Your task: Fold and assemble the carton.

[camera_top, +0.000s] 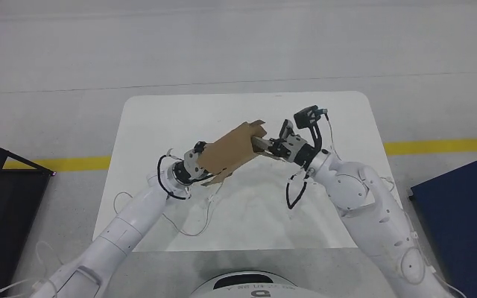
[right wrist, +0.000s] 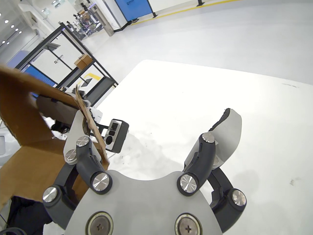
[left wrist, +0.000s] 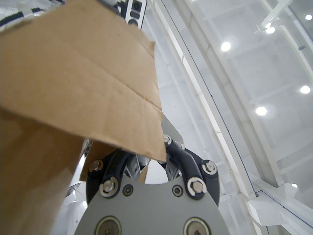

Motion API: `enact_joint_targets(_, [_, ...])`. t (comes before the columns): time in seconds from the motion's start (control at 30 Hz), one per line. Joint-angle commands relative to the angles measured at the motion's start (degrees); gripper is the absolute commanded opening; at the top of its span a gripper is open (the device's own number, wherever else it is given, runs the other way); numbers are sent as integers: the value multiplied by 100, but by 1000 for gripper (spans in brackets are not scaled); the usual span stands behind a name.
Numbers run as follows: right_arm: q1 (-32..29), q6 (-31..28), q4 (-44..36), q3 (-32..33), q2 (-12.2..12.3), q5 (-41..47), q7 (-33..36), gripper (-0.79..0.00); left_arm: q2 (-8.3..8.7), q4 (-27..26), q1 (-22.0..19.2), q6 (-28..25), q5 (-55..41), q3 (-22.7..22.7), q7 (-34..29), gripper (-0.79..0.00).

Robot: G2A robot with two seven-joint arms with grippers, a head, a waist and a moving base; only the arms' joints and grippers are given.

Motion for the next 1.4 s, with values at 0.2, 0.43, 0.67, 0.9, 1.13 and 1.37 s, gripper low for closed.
enact_joint_targets(0.2, [-74, 411, 32, 162, 6, 180, 220, 0, 51, -29, -18, -119, -131, 74, -119, -785])
enact_joint_targets(0.43, [-515, 411, -320, 718, 61, 114, -157, 0, 99, -8, -51, -219, -105, 116, -219, -785])
enact_joint_targets(0.67, [-952, 408, -877, 1038, 103, -109, -177, 0, 130, 35, -107, -350, 24, 194, -350, -785])
enact_joint_targets(0.9, [-1098, 306, -1095, 1025, 101, -223, -282, 0, 148, 123, -166, -448, 61, 252, -447, -785])
enact_joint_targets(1.13, [-1313, 337, -1331, 964, 94, -442, -397, 0, 123, 311, -229, -594, 166, 238, -593, -785])
enact_joint_targets(1.37, [-1024, 324, -1177, 606, 53, -426, -262, 0, 41, 459, -271, -701, 217, 235, -699, -785])
